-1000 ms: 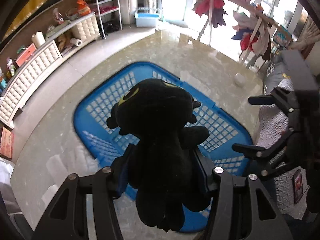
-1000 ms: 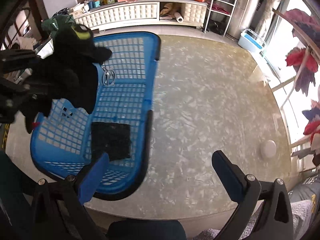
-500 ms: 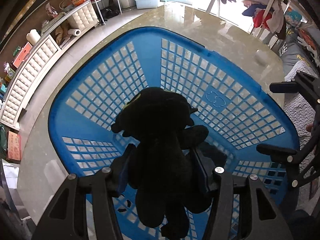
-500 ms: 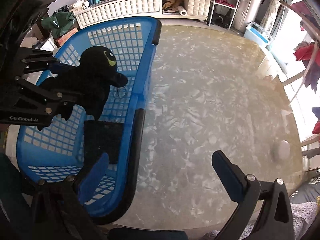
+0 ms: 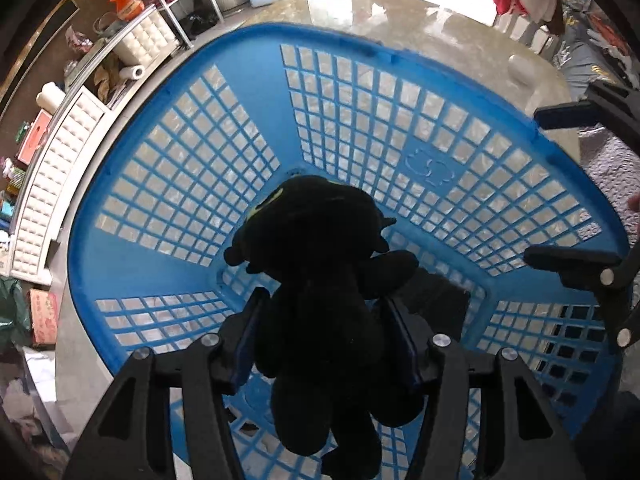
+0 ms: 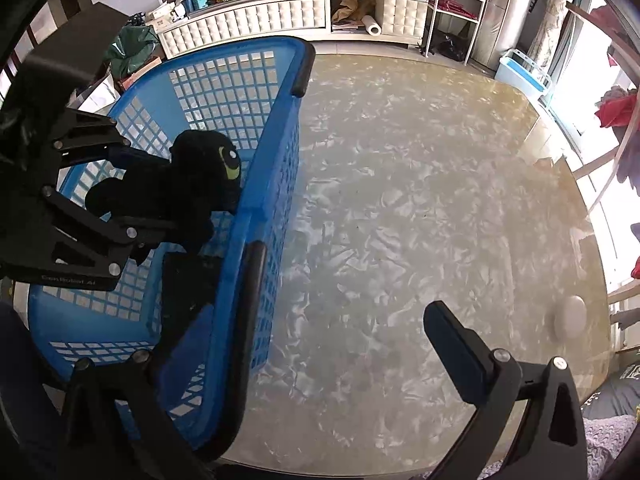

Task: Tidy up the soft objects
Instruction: 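Lower the black plush dragon into the blue basket and open the left tool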

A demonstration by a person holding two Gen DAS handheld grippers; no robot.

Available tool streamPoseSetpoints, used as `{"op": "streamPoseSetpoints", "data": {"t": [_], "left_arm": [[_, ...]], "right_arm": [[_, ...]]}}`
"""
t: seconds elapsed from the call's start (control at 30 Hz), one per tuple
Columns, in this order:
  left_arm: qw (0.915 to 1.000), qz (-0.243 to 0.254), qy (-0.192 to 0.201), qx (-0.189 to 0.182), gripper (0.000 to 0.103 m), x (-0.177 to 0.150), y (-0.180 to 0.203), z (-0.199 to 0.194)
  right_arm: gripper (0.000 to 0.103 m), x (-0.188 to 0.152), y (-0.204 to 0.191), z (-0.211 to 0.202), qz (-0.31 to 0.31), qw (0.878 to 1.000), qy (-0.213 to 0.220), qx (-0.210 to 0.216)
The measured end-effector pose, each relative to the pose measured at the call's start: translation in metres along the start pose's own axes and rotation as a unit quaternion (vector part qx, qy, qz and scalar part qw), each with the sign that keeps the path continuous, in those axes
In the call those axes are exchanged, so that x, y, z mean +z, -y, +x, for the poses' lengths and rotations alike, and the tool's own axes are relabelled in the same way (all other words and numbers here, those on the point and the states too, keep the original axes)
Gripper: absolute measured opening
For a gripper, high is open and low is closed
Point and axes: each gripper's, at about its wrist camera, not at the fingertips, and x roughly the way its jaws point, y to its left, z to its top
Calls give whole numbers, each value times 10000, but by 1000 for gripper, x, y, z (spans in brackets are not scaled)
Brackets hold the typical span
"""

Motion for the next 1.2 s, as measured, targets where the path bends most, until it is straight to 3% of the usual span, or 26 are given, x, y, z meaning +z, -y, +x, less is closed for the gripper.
{"op": "streamPoseSetpoints", "data": {"t": [0.17,0.23,0.3,0.47,0.7,0.73,0.8,1.2], "left_arm": [[9998,-134,-72,-149,65,1,-1,-2],[9998,-133,13,-178,72,-4,0,-6],[9998,-140,110,-118,87,-3,4,-11],[9989,-361,300,20,87,-6,-3,-27],[9944,-677,772,243,88,-31,-18,-79],[9934,-734,848,227,88,-39,-19,-89],[9916,-824,971,210,103,-53,-21,-104],[9818,-1242,1337,525,103,-158,-49,-162]], "right_arm": [[103,6,2,2,3,10000,-56,-39],[103,7,2,3,26,10000,-78,-51],[103,8,3,3,67,9999,-72,-57],[103,10,-3,-10,173,9998,55,39],[103,13,-26,-43,93,9993,341,-75],[103,12,-32,-45,84,9992,374,-83],[103,13,-45,-55,45,9989,461,-108],[103,24,-132,-67,-310,9976,620,29]]}}
